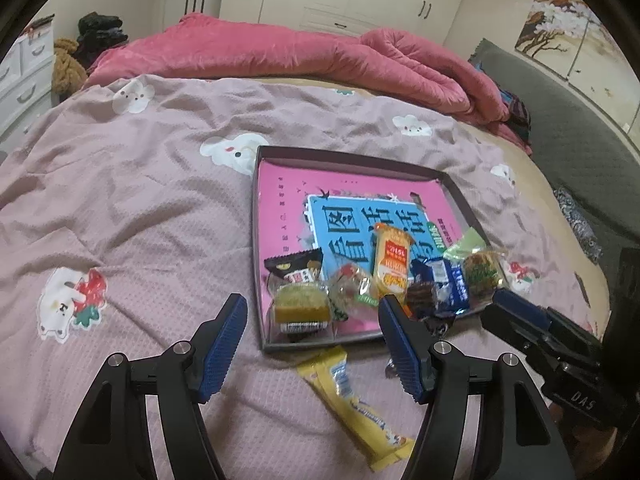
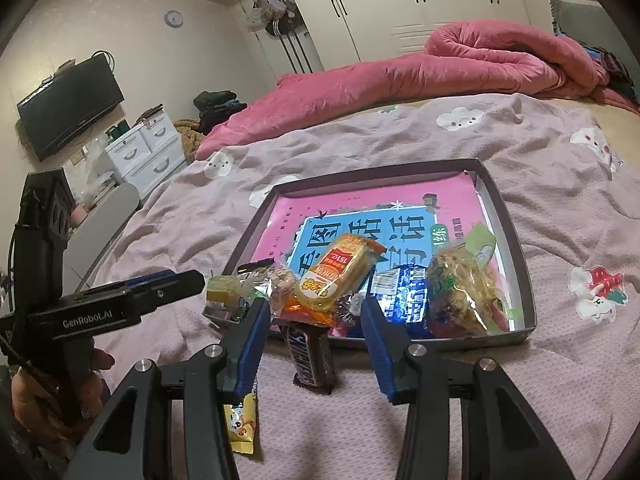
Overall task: Organize snacks
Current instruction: 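Move both open tools back to the yellow bar and Snickers bar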
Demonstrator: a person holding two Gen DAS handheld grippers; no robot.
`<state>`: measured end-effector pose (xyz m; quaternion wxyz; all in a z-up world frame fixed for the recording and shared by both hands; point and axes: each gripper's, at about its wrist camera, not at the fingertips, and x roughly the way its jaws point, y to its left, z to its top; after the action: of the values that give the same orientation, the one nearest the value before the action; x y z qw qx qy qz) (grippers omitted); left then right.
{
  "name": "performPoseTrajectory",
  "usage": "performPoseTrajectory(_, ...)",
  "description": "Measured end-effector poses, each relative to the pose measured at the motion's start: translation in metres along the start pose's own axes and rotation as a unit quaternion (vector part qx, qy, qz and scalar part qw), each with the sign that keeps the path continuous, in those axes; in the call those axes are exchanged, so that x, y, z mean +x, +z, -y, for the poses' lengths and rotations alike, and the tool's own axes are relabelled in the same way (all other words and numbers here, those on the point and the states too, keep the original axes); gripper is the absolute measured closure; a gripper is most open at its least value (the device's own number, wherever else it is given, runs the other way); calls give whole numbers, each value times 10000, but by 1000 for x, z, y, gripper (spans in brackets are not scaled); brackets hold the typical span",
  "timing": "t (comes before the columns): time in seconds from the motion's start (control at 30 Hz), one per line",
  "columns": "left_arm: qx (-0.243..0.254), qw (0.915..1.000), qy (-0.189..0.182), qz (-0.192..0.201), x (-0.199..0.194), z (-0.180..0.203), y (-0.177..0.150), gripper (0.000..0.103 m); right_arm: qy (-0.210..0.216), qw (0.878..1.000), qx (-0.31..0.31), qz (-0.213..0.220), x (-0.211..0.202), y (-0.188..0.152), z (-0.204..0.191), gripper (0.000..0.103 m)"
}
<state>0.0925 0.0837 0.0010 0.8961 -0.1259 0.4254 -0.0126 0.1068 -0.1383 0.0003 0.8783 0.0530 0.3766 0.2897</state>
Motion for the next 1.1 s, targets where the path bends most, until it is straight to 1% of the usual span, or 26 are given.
performPoseTrajectory(0.27,165,9997,97,-126,-4,5,-12,33,10,9998,-142,-116,0,-9,-8,56)
performPoseTrajectory(0.53,349,9986,116,-379,-1,13,-27,33,7,9997,-176,-186,-2,-17,-9,53)
performPoseTrajectory(0.7,205,9979,73,-618,5,14,-40,33,32,9995,-125,-299,0,-21,-8,53)
performPoseTrajectory(0.83,145,9958,-38,-905,16,19,-54,33,83,9991,-70,-407,5,-24,-7,53)
performPoseTrajectory(1.1,-81,9914,-213,-1292,36,25,-72,33,130,9977,69,-666,26,-28,-5,53)
